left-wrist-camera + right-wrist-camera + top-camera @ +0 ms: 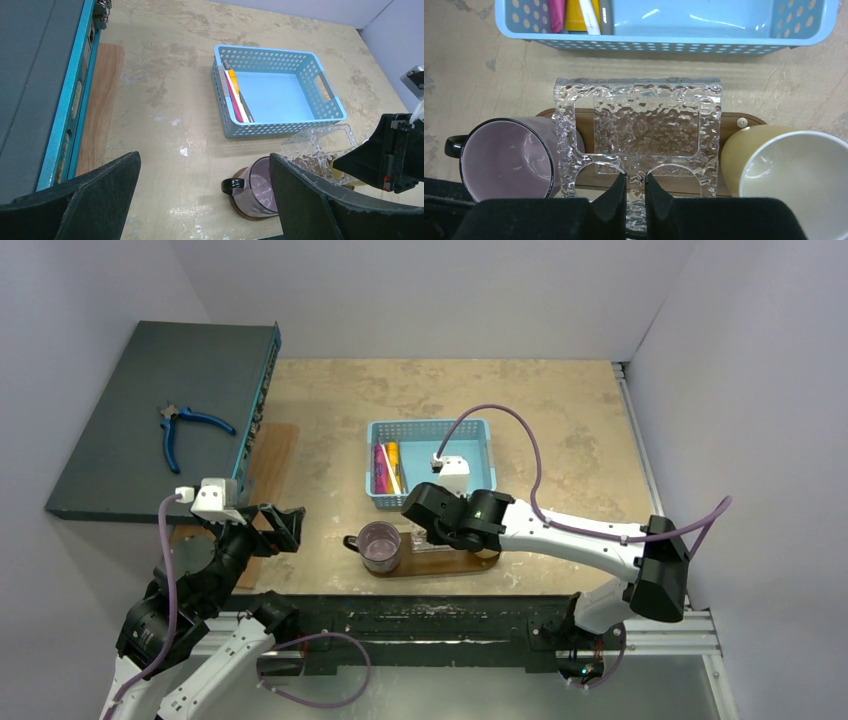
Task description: Prepare toiletry sets of a toothbrush and toothpaste on the tray
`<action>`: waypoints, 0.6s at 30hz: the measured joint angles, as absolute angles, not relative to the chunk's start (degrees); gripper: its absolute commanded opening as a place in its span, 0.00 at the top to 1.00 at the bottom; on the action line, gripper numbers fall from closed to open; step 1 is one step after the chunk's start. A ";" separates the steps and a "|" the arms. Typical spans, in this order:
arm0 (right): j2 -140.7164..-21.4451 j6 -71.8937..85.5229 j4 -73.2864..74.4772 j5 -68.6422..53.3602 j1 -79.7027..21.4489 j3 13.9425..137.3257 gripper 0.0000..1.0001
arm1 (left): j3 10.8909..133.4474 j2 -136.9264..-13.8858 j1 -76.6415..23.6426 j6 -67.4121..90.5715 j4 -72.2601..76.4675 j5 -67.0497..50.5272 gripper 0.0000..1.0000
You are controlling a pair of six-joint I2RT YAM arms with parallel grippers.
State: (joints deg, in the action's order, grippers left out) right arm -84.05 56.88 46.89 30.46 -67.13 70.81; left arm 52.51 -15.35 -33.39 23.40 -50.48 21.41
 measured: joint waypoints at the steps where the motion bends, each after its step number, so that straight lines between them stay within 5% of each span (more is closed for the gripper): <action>1: -84.51 57.52 47.09 30.46 -67.24 70.78 1.00 | 52.51 -15.33 -33.39 23.40 -50.48 21.41 0.00; 18: -87.37 60.66 47.16 30.39 -68.62 69.28 1.00 | 52.51 -15.18 -33.39 23.40 -50.46 21.26 0.00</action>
